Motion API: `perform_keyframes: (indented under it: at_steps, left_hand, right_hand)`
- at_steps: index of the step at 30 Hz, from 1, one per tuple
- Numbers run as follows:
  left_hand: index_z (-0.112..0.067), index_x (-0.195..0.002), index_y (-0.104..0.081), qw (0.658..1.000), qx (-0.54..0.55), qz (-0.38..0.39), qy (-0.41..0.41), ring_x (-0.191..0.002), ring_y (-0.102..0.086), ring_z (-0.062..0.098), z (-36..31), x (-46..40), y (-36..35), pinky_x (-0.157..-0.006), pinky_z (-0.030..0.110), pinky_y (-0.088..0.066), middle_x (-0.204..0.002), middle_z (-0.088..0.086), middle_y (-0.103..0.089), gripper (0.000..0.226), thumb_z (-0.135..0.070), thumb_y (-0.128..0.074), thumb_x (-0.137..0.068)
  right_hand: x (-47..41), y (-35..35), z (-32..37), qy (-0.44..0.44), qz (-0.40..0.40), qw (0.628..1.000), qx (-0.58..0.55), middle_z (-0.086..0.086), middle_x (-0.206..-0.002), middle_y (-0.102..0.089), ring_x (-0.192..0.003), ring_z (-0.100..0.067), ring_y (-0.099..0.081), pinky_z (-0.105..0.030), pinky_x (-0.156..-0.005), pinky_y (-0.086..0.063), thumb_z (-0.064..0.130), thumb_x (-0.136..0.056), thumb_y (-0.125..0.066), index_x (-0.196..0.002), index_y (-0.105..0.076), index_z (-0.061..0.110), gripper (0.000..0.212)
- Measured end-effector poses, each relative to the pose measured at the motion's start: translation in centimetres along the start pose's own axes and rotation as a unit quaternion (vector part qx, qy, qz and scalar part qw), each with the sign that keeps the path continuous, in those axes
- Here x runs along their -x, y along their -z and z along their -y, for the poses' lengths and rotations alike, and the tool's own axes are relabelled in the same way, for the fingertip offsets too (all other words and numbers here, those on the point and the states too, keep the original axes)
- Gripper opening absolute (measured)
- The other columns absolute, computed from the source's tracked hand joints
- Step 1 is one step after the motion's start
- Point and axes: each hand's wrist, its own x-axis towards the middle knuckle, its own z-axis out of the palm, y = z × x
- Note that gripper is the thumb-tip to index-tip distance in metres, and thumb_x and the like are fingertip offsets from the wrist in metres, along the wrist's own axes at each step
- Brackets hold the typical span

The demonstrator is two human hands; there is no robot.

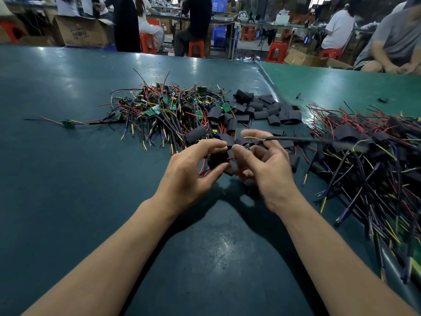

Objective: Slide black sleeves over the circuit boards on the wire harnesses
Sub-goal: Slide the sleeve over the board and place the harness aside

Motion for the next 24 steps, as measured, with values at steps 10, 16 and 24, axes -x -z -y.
perform_keyframes:
  at_steps: [10, 16, 24]
  left_hand:
    - [-0.011, -0.115, -0.063, 0.999, 0.033, -0.020, 0.029, -0.107, -0.065, -0.002, 0.2, 0.0, 0.0, -0.093, 0.014, -0.047, -0.108, -0.003, -0.073, 0.038, -0.010, -0.080, -0.081]
    - [-0.010, -0.113, -0.065, 0.999, 0.032, -0.016, 0.023, -0.103, -0.066, -0.003, 0.1, 0.0, 0.0, -0.092, 0.014, -0.049, -0.105, -0.009, -0.070, 0.037, -0.007, -0.080, -0.079]
    - [-0.012, -0.113, -0.065, 0.999, 0.032, -0.016, 0.035, -0.102, -0.067, -0.002, -0.2, 0.1, 0.0, -0.092, 0.017, -0.051, -0.103, -0.012, -0.070, 0.036, -0.005, -0.079, -0.080]
  right_hand:
    - [-0.5, 0.7, 0.2, -0.015, 0.034, 0.996, -0.076, -0.005, -0.082, -0.076, -0.074, -0.017, -0.072, -0.020, -0.066, -0.057, -0.004, -0.083, -0.067, -0.089, -0.073, 0.007, 0.014]
    - [-0.3, 0.1, -0.3, 0.004, 0.012, 0.998, -0.055, -0.005, -0.081, -0.075, -0.075, -0.016, -0.071, -0.022, -0.069, -0.057, -0.006, -0.083, -0.070, -0.087, -0.071, 0.008, 0.015]
    - [-0.1, 0.0, -1.0, 0.082, -0.023, 0.991, 0.103, -0.005, -0.085, -0.075, -0.083, -0.029, -0.071, -0.046, -0.079, -0.058, 0.008, -0.085, -0.074, -0.085, -0.071, 0.026, 0.019]
